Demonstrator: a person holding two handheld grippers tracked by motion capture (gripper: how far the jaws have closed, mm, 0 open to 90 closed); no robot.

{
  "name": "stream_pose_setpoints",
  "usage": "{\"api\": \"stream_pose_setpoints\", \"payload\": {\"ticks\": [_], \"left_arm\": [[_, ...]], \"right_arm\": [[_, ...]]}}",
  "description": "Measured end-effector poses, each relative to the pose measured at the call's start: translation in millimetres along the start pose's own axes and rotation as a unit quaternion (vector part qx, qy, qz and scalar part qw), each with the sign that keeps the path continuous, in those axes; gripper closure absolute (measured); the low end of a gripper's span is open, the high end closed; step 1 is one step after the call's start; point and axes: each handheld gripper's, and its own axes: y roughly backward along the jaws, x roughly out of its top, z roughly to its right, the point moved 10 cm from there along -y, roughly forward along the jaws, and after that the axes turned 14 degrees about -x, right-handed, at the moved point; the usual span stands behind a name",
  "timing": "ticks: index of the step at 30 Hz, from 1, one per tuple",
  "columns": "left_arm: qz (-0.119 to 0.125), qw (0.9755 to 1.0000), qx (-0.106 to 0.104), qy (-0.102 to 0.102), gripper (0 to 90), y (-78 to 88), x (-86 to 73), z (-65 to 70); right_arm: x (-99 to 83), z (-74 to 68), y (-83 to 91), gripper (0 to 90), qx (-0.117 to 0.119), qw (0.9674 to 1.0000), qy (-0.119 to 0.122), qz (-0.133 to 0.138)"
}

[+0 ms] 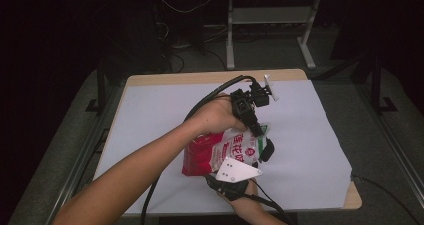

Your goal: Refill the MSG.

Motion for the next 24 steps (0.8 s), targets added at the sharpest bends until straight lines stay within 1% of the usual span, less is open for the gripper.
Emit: {"api": "stream_pose_setpoints", "payload": {"ticks": [6,23,24], "left_arm": [[0.005,1.0,0.0,0.001,89.9,0.0,0.6,0.5],[-0.004,1.0,-0.002,0.003,89.9,-0.6,1.6,-0.5],[-0.006,1.0,-0.001,0.0,89.9,-0.6,1.6,-1.0]], "right_arm": [[0.6,-0.7,-0.2,90.0,0.0,1.0,0.001,0.001],[1.9,-0.4,0.8,90.0,0.002,1.0,0.0,0.002],[2.0,-0.5,0.8,90.0,0.002,1.0,0.0,0.003]]}}
